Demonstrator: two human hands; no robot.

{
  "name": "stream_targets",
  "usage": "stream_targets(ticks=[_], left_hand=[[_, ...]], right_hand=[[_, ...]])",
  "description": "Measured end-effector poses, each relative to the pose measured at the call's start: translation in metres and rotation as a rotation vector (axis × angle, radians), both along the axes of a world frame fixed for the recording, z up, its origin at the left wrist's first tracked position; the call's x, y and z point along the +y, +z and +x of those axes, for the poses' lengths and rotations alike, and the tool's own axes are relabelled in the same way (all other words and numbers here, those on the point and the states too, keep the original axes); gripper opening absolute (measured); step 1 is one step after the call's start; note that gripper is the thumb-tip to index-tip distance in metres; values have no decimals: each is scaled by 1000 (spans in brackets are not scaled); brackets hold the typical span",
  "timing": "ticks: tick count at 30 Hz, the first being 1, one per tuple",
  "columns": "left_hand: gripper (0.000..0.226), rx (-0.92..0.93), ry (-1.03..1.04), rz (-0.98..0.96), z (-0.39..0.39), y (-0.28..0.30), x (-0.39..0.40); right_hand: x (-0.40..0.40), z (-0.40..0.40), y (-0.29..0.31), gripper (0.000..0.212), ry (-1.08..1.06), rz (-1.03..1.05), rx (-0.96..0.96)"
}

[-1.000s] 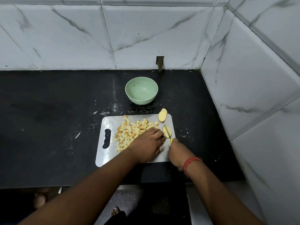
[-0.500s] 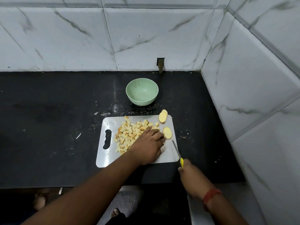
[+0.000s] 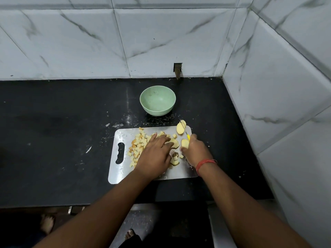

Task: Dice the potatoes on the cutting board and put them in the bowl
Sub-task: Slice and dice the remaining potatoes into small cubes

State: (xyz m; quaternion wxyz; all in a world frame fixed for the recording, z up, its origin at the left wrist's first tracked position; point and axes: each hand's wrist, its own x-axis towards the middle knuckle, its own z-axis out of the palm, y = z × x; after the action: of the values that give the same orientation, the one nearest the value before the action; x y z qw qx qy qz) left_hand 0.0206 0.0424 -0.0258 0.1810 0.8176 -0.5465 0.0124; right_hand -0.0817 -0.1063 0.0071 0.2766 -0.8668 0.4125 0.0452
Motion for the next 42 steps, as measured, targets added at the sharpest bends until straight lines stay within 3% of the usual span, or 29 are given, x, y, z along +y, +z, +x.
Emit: stream_targets(ticks=[11,24,29,33,42], left_hand=[[44,-127,-221,132,-13,-3,-7],[59,-105,-197,243,-23,-1,-23],[59,-90,-183,269,-23,1,-22],[60,-61,-170,290,-23,1,-21],[59,-21,-150,289,-22,2,-21]], right_hand=[[-39,-11,6,16,278,74,35],[-32,-14,-9,37,223,122,-89],[-38,-25,-12,23,34,63,-165],[-34,-28,-17,16,53,17,-120],[-27,-29,-19,20,44,-54,-116]])
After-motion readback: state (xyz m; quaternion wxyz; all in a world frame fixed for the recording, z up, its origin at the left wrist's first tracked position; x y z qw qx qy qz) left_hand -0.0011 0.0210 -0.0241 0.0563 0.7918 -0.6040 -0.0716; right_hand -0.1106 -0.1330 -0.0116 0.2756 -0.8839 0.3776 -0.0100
